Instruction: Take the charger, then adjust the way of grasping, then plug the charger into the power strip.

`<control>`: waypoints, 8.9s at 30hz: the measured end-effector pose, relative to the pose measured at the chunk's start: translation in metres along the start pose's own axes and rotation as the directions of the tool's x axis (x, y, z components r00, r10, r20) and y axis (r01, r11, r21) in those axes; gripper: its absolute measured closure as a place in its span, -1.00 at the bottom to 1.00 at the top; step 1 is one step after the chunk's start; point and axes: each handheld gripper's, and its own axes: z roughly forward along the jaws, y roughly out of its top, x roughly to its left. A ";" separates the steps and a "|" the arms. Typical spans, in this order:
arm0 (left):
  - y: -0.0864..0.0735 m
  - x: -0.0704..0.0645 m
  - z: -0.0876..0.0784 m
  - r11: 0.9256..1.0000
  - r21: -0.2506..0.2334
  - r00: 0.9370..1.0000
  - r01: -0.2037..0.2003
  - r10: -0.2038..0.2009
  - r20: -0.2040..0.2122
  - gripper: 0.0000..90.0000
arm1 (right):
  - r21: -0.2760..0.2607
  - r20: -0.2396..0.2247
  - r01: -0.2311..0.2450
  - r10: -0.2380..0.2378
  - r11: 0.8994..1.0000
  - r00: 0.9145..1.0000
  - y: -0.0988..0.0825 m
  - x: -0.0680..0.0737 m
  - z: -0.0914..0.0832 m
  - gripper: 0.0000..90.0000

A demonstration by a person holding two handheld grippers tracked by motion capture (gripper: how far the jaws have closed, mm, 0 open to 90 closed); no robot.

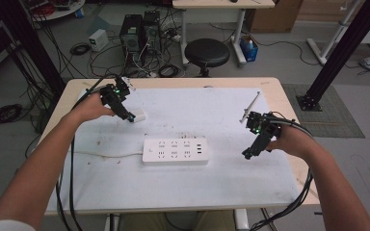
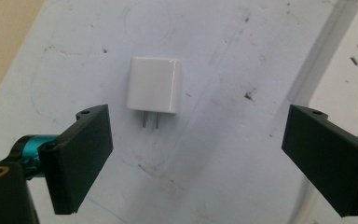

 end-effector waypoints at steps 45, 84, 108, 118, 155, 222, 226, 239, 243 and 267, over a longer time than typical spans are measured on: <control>-0.002 0.038 0.088 0.996 0.054 0.995 0.064 -0.068 0.071 -0.26 | 0.021 0.019 -0.037 0.036 0.999 0.999 -0.002 0.002 -0.006 -0.96; 0.015 -0.063 -0.043 0.988 -0.102 0.993 -0.114 0.113 -0.016 -0.06 | -0.080 0.073 -0.102 0.108 0.992 0.991 -0.007 0.016 -0.012 -0.96; 0.010 -0.146 -0.089 0.946 -0.192 0.958 -0.262 0.278 0.064 -0.06 | -0.139 0.061 -0.019 0.028 0.990 0.998 0.009 0.038 -0.014 -0.96; 0.016 -0.152 -0.085 0.936 -0.210 0.949 -0.282 0.304 0.080 -0.06 | -0.244 -0.040 -0.089 0.082 0.966 0.996 0.010 0.041 -0.017 -0.96; 0.059 -0.188 -0.045 0.859 -0.341 0.898 -0.382 0.431 0.081 -0.06 | -0.411 -0.630 -0.556 0.216 0.722 0.746 0.049 0.057 0.016 -0.96; 0.044 -0.162 -0.024 0.952 -0.232 0.972 -0.198 0.221 0.079 -0.55 | -0.435 -0.343 -0.524 0.403 0.733 0.848 0.020 0.019 0.026 0.37; 0.036 -0.155 -0.025 0.966 -0.198 0.980 -0.166 0.184 0.075 -0.55 | -0.448 -0.267 -0.475 0.394 0.758 0.880 0.015 0.020 0.018 0.37; 0.009 -0.123 -0.036 0.996 -0.068 0.998 -0.058 0.058 -0.002 -0.55 | -0.270 0.017 -0.246 0.260 0.931 0.965 0.012 0.023 -0.013 0.37; 0.004 -0.117 -0.037 0.996 -0.025 0.996 -0.087 0.086 -0.025 -0.55 | -0.238 0.077 -0.227 0.251 0.944 0.965 0.007 0.021 -0.019 0.37; -0.016 -0.103 -0.054 0.997 -0.041 0.998 -0.061 0.060 -0.030 -0.55 | -0.221 0.123 -0.123 0.153 0.967 0.981 0.002 0.015 -0.027 0.37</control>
